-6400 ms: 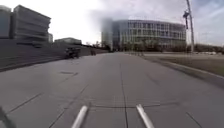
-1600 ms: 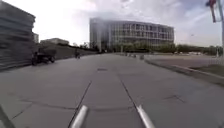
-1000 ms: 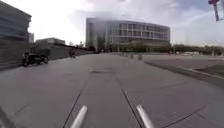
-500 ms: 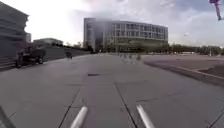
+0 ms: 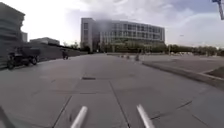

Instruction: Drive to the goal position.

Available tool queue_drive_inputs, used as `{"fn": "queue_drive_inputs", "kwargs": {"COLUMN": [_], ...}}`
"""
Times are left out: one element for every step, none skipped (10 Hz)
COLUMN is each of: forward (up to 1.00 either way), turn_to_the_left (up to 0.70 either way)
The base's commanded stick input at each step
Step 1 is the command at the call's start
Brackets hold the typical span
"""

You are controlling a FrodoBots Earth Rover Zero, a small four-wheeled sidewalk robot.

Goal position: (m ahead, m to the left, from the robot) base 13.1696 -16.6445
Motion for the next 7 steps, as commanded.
{"fn": "queue_drive_inputs", "kwargs": {"forward": [0.7,0.7,0.7,0.7,0.7,0.7,0.7], "turn_to_the_left": [-0.14,-0.14,-0.14,-0.14,-0.14,-0.14,-0.14]}}
